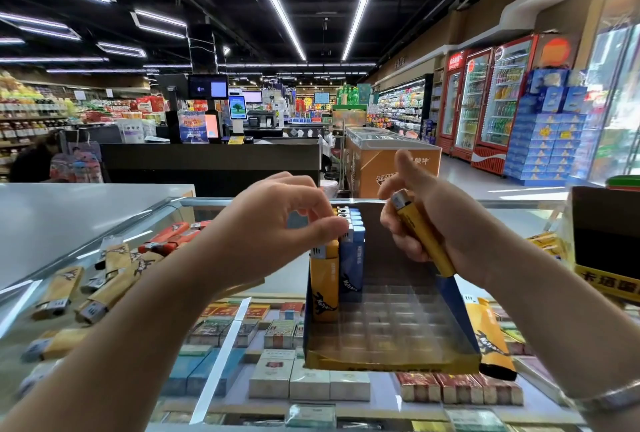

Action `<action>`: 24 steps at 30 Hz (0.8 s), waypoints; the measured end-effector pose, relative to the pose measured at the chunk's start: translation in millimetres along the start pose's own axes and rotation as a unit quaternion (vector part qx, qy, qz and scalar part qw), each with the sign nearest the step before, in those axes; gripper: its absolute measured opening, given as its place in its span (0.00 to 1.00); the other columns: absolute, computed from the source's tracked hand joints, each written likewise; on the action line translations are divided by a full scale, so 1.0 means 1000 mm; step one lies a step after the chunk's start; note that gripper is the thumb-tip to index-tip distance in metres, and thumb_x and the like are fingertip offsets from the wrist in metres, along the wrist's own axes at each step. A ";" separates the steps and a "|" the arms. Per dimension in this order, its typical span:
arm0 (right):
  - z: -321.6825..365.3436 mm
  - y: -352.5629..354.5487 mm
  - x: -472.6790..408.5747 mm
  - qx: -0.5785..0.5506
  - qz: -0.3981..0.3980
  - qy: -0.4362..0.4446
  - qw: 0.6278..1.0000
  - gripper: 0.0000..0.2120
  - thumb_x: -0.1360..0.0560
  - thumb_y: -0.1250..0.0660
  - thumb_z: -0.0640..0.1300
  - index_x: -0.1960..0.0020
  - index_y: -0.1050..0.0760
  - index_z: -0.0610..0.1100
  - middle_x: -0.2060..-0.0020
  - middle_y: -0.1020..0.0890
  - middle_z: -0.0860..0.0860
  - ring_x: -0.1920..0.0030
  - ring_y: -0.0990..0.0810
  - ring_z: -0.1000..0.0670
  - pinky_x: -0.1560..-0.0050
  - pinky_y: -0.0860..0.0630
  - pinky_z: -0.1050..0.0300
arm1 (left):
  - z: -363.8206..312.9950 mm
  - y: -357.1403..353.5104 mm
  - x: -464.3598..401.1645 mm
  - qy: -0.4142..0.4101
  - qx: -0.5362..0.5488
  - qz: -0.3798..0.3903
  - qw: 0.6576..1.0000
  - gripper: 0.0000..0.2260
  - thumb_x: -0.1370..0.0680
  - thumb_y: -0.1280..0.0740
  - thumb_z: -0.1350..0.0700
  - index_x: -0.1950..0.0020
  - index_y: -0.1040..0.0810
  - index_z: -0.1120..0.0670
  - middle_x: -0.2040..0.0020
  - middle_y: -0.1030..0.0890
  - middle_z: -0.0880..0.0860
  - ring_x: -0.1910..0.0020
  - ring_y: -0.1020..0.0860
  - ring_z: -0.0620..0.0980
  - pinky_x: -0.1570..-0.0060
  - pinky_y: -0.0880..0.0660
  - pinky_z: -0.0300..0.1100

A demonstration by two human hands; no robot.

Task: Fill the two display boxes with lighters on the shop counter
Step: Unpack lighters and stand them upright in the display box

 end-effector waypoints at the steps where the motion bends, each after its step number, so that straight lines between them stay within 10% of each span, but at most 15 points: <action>1: -0.001 0.001 -0.001 -0.021 0.004 -0.008 1.000 0.26 0.31 0.46 0.66 0.55 0.30 0.42 0.75 0.26 0.45 0.81 0.32 0.51 0.81 0.35 0.65 | 0.000 0.001 -0.001 -0.002 -0.003 -0.019 1.000 0.13 0.32 0.39 0.37 0.62 0.23 0.44 0.62 0.24 0.41 0.56 0.26 0.39 0.56 0.29 0.35; 16: -0.022 -0.034 -0.005 -0.065 0.253 -0.078 0.962 0.35 0.41 0.44 0.80 0.57 0.20 0.52 0.70 0.21 0.44 0.74 0.24 0.47 0.74 0.27 0.58 | -0.019 -0.018 0.001 -0.075 0.036 -0.075 0.994 0.12 0.30 0.32 0.44 0.49 0.21 0.43 0.55 0.24 0.40 0.50 0.26 0.42 0.51 0.29 0.36; 24: -0.006 -0.013 -0.004 -0.029 0.094 0.010 0.995 0.16 0.24 0.42 0.55 0.59 0.24 0.46 0.70 0.20 0.43 0.73 0.21 0.46 0.75 0.25 0.58 | -0.015 -0.016 -0.002 -0.039 0.165 -0.057 0.984 0.05 0.29 0.30 0.50 0.56 0.22 0.47 0.56 0.20 0.45 0.57 0.24 0.44 0.56 0.26 0.40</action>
Point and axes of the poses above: each hand's wrist, its own x-axis away from the middle knuckle, its own y-axis out of the back of the hand, z = x × y, the point moved 7 cm from there along -x, towards the middle knuckle
